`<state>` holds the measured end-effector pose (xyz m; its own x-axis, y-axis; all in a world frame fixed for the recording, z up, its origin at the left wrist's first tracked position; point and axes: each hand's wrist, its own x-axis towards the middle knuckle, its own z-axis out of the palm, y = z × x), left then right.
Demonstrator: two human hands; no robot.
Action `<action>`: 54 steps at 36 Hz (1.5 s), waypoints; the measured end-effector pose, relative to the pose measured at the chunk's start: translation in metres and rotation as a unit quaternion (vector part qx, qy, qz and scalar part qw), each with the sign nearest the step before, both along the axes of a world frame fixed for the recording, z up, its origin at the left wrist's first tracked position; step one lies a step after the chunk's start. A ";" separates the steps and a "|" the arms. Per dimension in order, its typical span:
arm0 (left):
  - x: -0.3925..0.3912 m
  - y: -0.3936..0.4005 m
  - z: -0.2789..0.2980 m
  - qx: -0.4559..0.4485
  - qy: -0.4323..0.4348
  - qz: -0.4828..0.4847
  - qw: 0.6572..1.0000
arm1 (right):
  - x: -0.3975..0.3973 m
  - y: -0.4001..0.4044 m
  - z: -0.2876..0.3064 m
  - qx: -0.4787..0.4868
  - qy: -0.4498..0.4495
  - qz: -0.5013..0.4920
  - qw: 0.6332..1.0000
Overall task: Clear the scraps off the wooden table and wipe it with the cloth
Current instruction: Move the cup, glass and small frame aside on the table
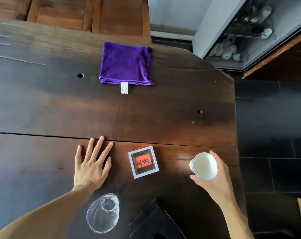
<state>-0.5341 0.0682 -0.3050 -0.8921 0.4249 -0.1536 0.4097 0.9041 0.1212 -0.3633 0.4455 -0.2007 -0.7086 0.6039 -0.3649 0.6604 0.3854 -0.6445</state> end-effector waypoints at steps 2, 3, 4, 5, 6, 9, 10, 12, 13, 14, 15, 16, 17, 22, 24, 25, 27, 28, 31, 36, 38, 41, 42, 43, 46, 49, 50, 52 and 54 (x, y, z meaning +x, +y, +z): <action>0.000 0.000 0.001 -0.002 -0.003 0.002 1.000 | 0.000 0.000 -0.001 -0.011 0.007 -0.019 1.000; 0.001 0.000 0.001 -0.003 -0.003 0.002 1.000 | -0.001 0.000 -0.002 -0.011 0.011 -0.021 1.000; 0.001 0.000 0.001 -0.003 -0.003 0.002 1.000 | -0.002 -0.001 -0.002 -0.010 0.015 -0.020 1.000; 0.001 0.000 0.001 -0.003 -0.003 0.002 1.000 | -0.004 -0.001 -0.002 -0.010 0.021 -0.020 1.000; 0.001 0.000 0.001 -0.003 -0.003 0.002 1.000 | -0.006 -0.002 -0.003 -0.011 0.027 -0.019 0.999; 0.000 0.000 0.001 -0.003 -0.002 0.000 1.000 | -0.015 -0.003 -0.003 -0.013 0.043 -0.019 0.999; 0.001 0.000 0.000 -0.003 -0.002 -0.001 1.000 | -0.019 -0.003 -0.003 -0.015 0.047 -0.020 0.999; 0.001 -0.001 0.000 0.000 0.000 -0.003 1.000 | -0.030 -0.003 -0.002 -0.016 0.055 -0.025 0.998; 0.001 -0.001 0.000 0.001 0.001 -0.003 1.000 | -0.035 -0.002 -0.002 -0.014 0.058 -0.026 0.998; 0.001 -0.001 -0.001 0.000 0.002 -0.004 1.000 | -0.041 0.000 -0.002 -0.012 0.061 -0.025 0.998; 0.000 -0.002 -0.001 -0.001 0.003 -0.004 1.000 | -0.048 0.001 -0.002 -0.009 0.063 -0.022 0.998; 0.000 -0.002 -0.001 -0.001 0.004 -0.006 1.000 | -0.055 0.003 -0.002 -0.005 0.067 -0.019 0.998; 0.000 -0.001 -0.001 0.000 0.005 -0.007 1.000 | -0.061 0.005 -0.002 -0.001 0.072 -0.015 0.997; 0.000 -0.001 -0.001 0.001 0.007 -0.010 1.000 | -0.095 0.016 -0.005 0.009 0.084 -0.002 0.996; -0.001 -0.001 0.000 0.000 0.005 -0.008 1.000 | -0.109 0.020 -0.007 0.012 0.090 -0.005 0.996; -0.001 -0.001 0.000 -0.002 0.004 -0.007 1.000 | -0.116 0.022 -0.007 0.012 0.091 -0.008 0.996; 0.000 -0.001 0.000 -0.005 0.000 -0.006 1.000 | -0.128 0.023 -0.008 0.010 0.095 -0.011 0.995; -0.001 -0.002 0.000 -0.007 -0.002 -0.006 1.000 | -0.133 0.024 -0.009 0.011 0.100 -0.011 0.995; -0.001 -0.003 -0.001 -0.011 -0.007 -0.007 1.000 | -0.146 0.027 -0.013 0.014 0.111 -0.008 0.994; -0.001 -0.003 -0.001 -0.012 -0.012 -0.006 1.000 | -0.163 0.032 -0.018 0.010 0.100 0.000 0.995; -0.001 -0.002 0.000 -0.013 -0.013 -0.006 1.000 | -0.168 0.034 -0.019 0.008 0.101 0.003 0.995; -0.001 -0.002 0.001 -0.012 -0.016 -0.004 1.000 | -0.174 0.034 -0.020 0.007 0.104 0.002 0.995; -0.001 -0.002 0.001 -0.013 -0.017 -0.004 1.000 | -0.176 0.034 -0.021 0.007 0.105 0.000 0.994; -0.001 -0.002 0.001 -0.014 -0.017 -0.005 1.000 | -0.178 0.034 -0.021 0.007 0.105 -0.002 0.994; 0.000 -0.002 0.000 -0.015 -0.019 -0.004 1.000 | -0.183 0.034 -0.022 0.009 0.109 -0.002 0.994; -0.001 -0.002 0.000 -0.015 -0.019 -0.003 1.000 | -0.186 0.034 -0.024 0.014 0.115 0.007 0.993; -0.001 -0.002 0.000 -0.015 -0.019 -0.003 1.000 | -0.187 0.034 -0.024 0.014 0.116 0.009 0.993; -0.001 -0.001 0.001 -0.018 -0.021 -0.004 1.000 | -0.188 0.034 -0.025 0.016 0.115 0.014 0.993; -0.001 -0.001 0.002 -0.022 -0.024 -0.005 0.999 | -0.189 0.035 -0.026 0.022 0.115 0.019 0.993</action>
